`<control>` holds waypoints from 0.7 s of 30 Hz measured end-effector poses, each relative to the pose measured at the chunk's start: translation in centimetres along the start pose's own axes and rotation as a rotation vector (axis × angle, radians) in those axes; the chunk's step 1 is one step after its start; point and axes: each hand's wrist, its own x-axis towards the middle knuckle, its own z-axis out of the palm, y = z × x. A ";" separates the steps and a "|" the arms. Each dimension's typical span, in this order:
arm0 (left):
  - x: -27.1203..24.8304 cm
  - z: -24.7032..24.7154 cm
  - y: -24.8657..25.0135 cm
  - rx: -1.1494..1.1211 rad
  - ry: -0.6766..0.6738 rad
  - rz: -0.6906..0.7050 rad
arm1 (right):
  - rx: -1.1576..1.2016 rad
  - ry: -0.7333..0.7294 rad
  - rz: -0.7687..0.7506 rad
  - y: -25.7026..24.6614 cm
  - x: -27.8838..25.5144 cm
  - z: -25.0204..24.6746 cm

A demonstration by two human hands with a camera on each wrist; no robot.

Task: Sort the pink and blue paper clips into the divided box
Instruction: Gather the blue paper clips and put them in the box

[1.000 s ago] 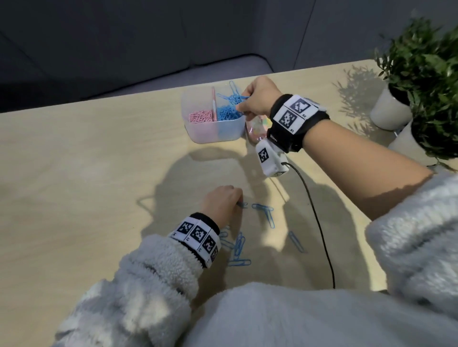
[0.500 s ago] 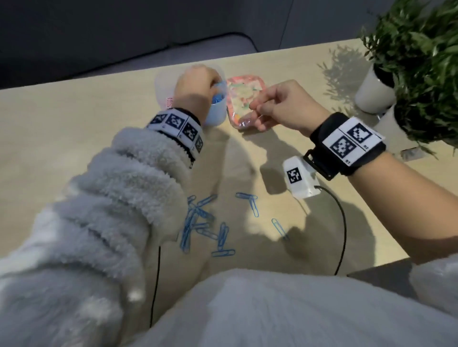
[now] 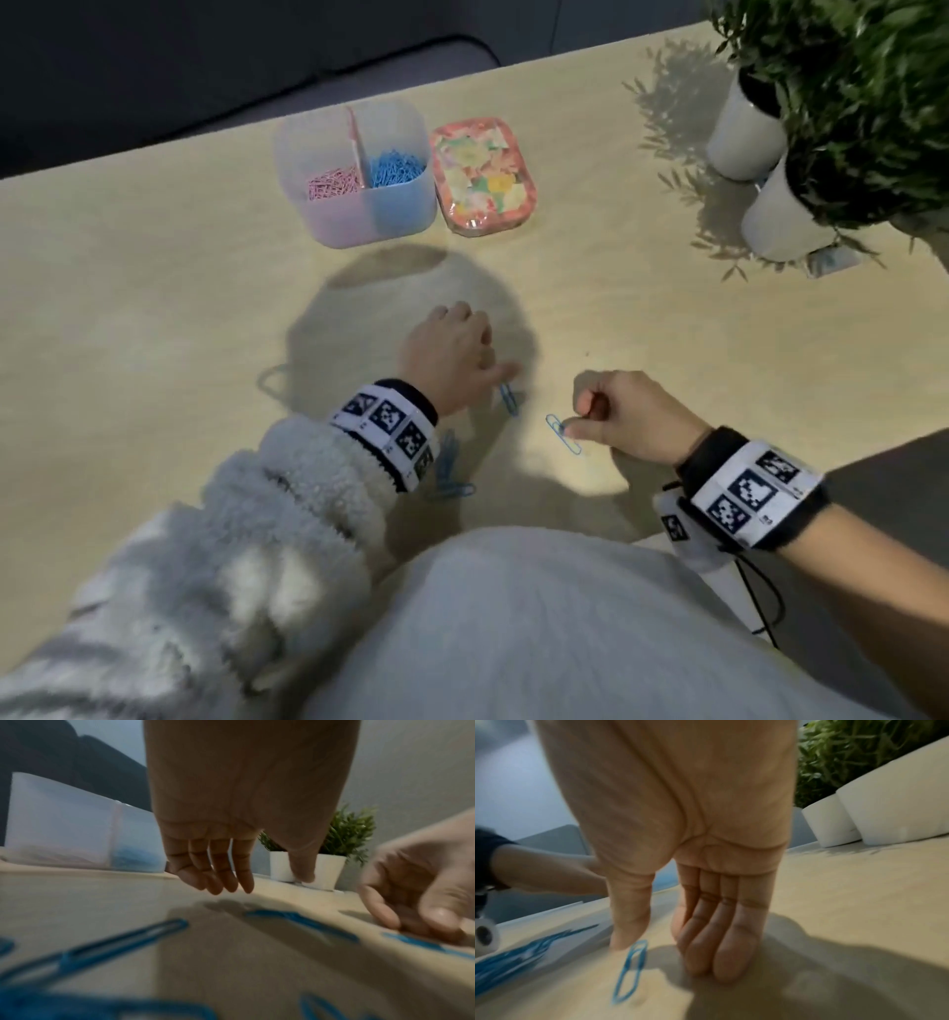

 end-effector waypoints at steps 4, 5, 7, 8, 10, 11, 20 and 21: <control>-1.6 1.8 1.5 0.087 -0.026 -0.020 | -0.049 0.068 0.006 -1.3 0.0 2.3; -1.7 2.0 1.8 0.082 -0.036 -0.034 | -0.061 0.079 0.008 -1.5 0.1 2.6; -1.7 1.8 2.2 0.040 -0.084 -0.052 | -0.064 0.084 0.024 -1.7 0.2 2.9; -1.6 1.7 2.2 0.009 -0.111 -0.049 | -0.057 0.080 0.026 -1.8 0.2 3.0; -1.4 1.5 2.0 -0.034 -0.155 -0.041 | -0.069 0.070 0.005 -2.0 0.0 3.0; -1.3 1.5 1.8 -0.033 -0.173 -0.033 | -0.091 0.066 -0.016 -2.0 0.0 3.0; -3.7 0.0 -2.1 -0.028 -0.167 0.087 | -0.067 0.052 -0.176 -4.5 1.2 3.2; -4.4 -0.2 -3.1 -0.076 -0.148 0.071 | -0.063 0.027 -0.197 -5.1 1.5 3.5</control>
